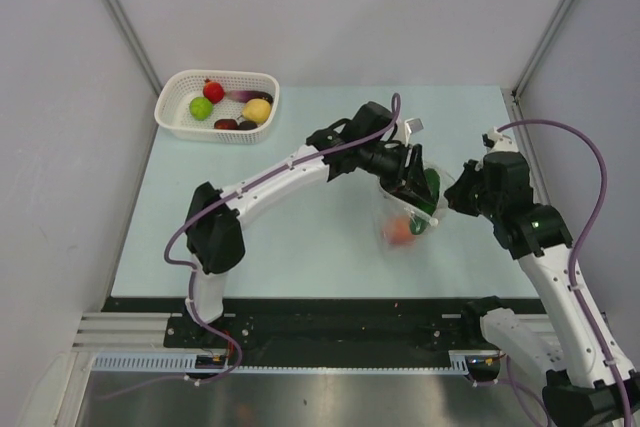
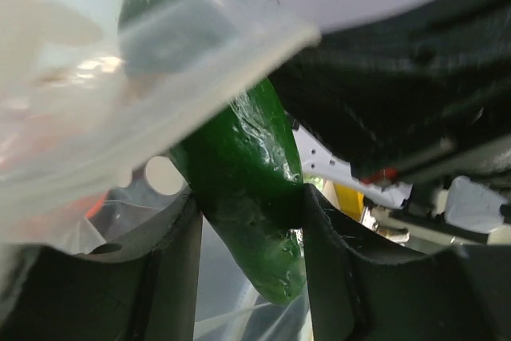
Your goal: Open the zip-top bag and remove the fake food
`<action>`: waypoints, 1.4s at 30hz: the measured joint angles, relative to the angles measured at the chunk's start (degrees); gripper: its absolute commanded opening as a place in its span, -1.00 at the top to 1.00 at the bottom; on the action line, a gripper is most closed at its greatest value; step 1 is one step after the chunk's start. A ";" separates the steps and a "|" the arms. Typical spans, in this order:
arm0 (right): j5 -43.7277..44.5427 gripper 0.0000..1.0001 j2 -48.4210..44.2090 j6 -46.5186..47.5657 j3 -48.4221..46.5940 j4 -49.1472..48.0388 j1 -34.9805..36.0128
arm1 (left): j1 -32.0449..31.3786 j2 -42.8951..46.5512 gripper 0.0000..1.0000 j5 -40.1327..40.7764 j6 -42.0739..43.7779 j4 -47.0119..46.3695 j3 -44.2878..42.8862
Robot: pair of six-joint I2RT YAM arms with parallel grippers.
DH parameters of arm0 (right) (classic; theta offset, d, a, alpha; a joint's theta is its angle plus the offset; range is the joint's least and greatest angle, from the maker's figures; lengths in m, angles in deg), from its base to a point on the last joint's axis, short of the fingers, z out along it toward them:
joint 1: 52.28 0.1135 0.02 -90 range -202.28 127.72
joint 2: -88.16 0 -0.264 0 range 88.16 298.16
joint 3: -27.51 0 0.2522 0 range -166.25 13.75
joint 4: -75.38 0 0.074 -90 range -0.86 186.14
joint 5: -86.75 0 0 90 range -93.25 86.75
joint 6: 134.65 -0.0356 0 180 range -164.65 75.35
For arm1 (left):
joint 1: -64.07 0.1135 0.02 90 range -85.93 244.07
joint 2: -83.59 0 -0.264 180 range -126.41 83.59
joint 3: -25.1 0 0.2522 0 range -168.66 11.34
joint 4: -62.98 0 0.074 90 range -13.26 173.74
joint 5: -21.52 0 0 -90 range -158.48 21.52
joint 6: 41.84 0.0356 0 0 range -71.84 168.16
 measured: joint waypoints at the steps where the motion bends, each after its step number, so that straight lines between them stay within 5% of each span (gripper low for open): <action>1: 1.42 1.00 0.85 0.04 -0.26 -0.61 -0.22 | -0.11 0.09 0.99 -0.79 0.26 0.39 0.15; 8: 3.26 1.00 3.13 1.40 -0.68 -3.10 -0.85 | -0.79 2.49 0.99 0.63 6.73 0.00 1.33; 18: -7.02 1.00 1.73 0.52 -1.99 -3.50 -4.26 | -4.59 13.03 0.99 10.32 28.39 -1.14 9.97; 28: -18.32 1.00 2.19 0.24 -2.36 -0.28 -10.69 | -5.64 14.36 0.99 8.59 39.26 -5.66 13.57; 36: -21.62 1.00 3.61 -2.03 -5.79 2.25 -13.62 | -5.60 14.16 1.00 4.00 39.41 -8.02 14.67; 42: -20.24 1.00 6.34 -1.11 -6.23 6.67 -13.62 | -5.60 14.16 0.99 1.33 30.71 -16.33 19.65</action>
